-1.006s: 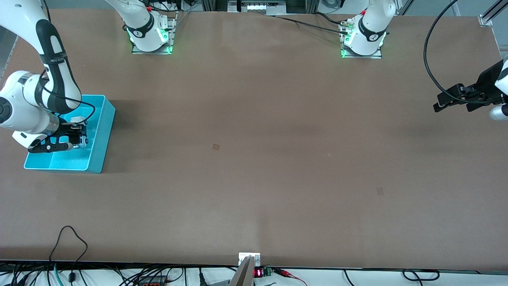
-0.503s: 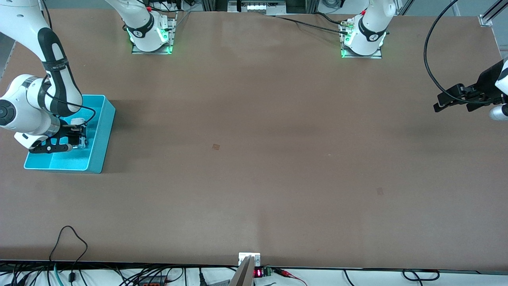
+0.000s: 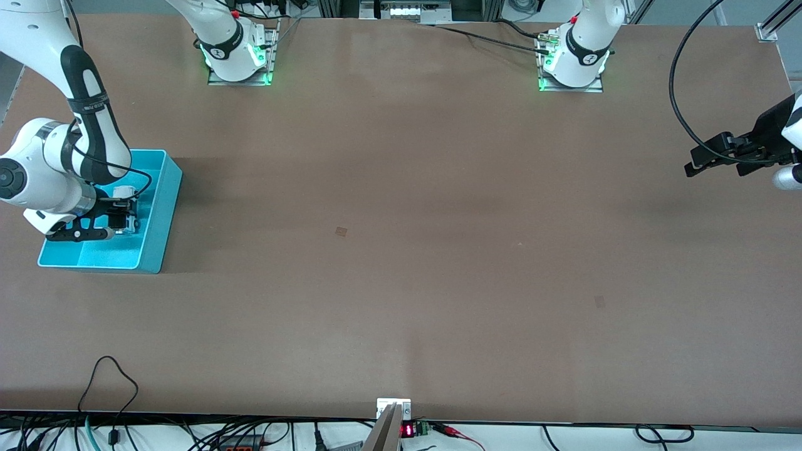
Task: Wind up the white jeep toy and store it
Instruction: 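Lower the jeep into the bin and open the right gripper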
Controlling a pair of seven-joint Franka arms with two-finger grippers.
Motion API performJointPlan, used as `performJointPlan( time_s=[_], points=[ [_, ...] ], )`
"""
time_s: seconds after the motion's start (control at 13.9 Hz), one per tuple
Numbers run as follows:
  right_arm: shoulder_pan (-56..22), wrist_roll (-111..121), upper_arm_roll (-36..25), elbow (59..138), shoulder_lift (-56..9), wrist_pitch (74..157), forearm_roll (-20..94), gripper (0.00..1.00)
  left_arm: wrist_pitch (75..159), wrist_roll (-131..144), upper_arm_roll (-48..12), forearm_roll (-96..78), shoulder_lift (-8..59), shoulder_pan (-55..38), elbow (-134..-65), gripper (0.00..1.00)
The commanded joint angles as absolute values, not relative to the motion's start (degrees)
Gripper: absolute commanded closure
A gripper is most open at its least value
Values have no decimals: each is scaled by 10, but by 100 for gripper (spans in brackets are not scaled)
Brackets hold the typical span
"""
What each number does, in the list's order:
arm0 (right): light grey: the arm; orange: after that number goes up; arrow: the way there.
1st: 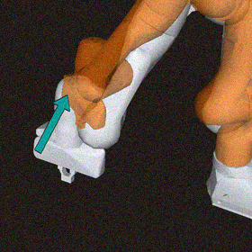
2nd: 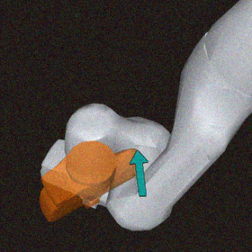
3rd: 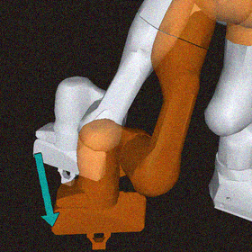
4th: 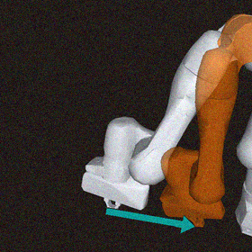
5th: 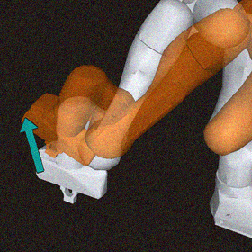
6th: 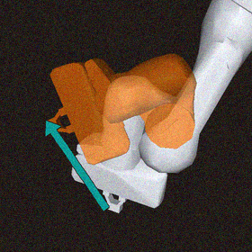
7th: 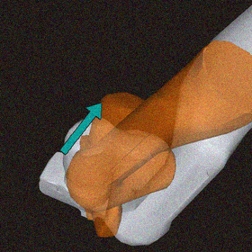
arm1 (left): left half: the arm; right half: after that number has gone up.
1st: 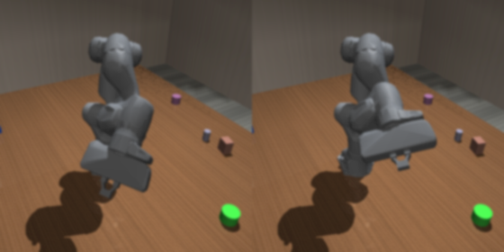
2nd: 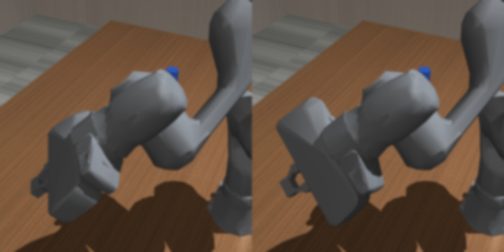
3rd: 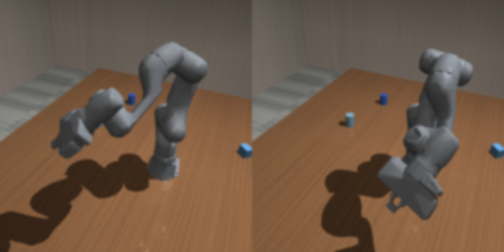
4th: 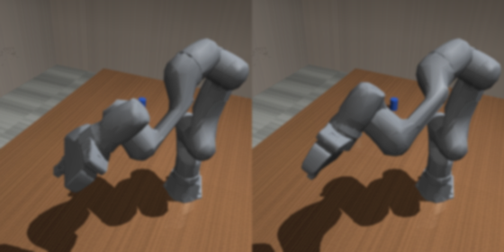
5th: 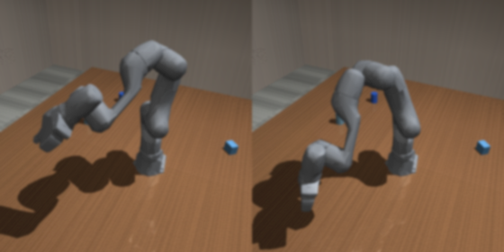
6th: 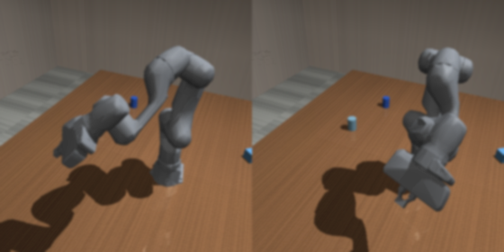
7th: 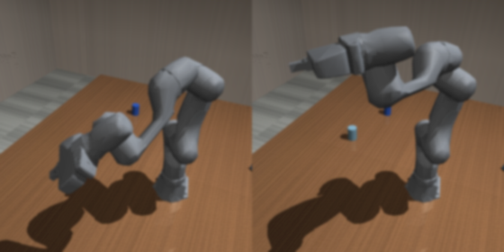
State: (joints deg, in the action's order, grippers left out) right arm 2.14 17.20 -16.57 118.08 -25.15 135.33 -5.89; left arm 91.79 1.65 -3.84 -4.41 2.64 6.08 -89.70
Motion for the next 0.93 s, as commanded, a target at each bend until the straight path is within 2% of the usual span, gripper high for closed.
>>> performJointPlan(
  time_s=[0.0,0.07,0.14,0.36,0.57,0.86],
  points=[
    [25,157,-164,1184,-248,1353,-70,63,916,13,-41,-32,19,64,-902,0],
    [26,157,-163,1184,-247,1353,-71,55,916,13,-41,-32,19,64,-902,0],
    [26,157,-164,1184,-247,1353,-70,54,916,13,-41,-32,19,64,-902,0],
    [26,158,-163,1184,-247,1353,-70,37,916,13,-41,-32,19,64,-902,0],
    [28,156,-164,1184,-245,1354,-70,0,916,13,-41,-32,19,64,-902,0],
    [28,166,-164,1180,-232,1349,-70,0,916,13,-41,-32,19,64,-902,0]
  ],
)
